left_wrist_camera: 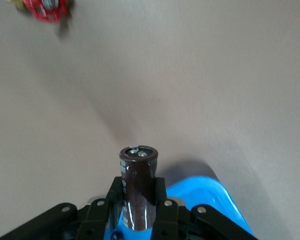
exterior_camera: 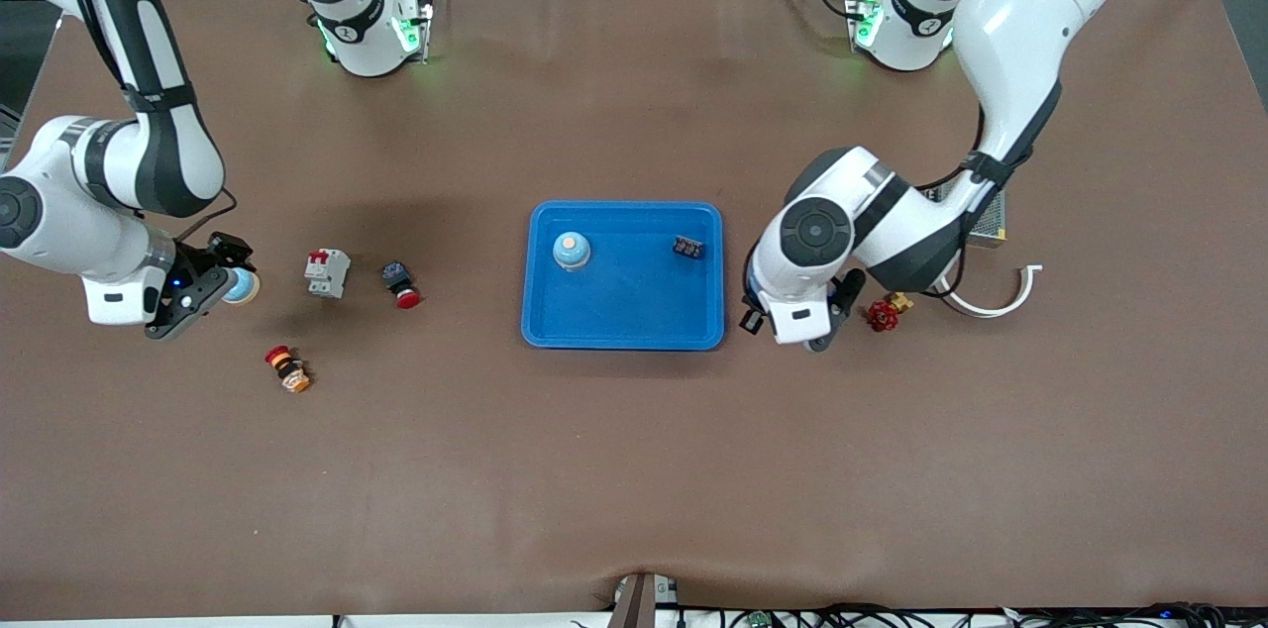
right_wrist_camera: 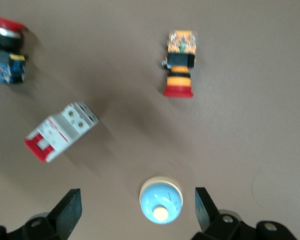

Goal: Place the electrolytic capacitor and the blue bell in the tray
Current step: 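Carry the capacitor to the tray while the right gripper reaches the second bell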

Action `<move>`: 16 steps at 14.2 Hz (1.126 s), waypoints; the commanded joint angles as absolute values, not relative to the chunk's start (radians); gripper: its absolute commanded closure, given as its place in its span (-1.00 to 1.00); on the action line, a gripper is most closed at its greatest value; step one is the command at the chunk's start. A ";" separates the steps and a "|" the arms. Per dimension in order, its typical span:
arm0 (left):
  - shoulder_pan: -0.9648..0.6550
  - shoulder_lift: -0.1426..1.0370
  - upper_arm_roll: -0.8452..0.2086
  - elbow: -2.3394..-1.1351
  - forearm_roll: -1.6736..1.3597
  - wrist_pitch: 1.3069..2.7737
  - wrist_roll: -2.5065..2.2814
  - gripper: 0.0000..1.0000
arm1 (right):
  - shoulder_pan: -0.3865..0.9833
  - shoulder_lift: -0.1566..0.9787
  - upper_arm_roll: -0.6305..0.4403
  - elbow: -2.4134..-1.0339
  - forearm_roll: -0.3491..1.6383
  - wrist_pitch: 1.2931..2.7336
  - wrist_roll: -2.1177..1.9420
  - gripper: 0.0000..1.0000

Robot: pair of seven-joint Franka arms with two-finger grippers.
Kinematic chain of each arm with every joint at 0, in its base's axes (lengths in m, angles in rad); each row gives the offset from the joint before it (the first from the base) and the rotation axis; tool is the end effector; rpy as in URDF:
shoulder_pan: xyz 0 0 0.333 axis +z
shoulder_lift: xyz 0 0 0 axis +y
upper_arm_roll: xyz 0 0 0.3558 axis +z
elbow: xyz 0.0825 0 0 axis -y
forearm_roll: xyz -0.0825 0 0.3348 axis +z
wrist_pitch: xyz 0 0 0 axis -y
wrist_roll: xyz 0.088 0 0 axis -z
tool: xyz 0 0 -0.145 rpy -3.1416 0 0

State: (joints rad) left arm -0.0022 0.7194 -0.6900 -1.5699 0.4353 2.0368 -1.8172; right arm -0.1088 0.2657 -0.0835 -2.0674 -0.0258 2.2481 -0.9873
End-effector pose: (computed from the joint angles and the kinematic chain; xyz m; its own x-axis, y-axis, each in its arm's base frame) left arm 0.5783 -0.3291 0.3006 0.5223 0.8516 -0.0446 0.8478 -0.5242 -0.0806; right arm 0.5375 -0.1046 0.3317 0.6830 0.7260 -0.0804 0.7249 -0.6872 -0.0482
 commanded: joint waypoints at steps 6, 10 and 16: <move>-0.176 0.814 -0.618 -1.453 0.425 2.101 -2.138 1.00 | -0.224 0.270 -0.061 -2.163 -0.023 2.414 -1.152 -1.00; -0.273 0.848 -0.532 -1.453 0.423 2.171 -2.246 1.00 | -0.255 0.296 -0.061 -2.184 -0.023 2.472 -1.207 -1.00; -0.310 0.882 -0.508 -1.453 0.426 2.195 -2.240 1.00 | -0.262 0.324 -0.061 -2.261 -0.023 2.605 -1.215 -1.00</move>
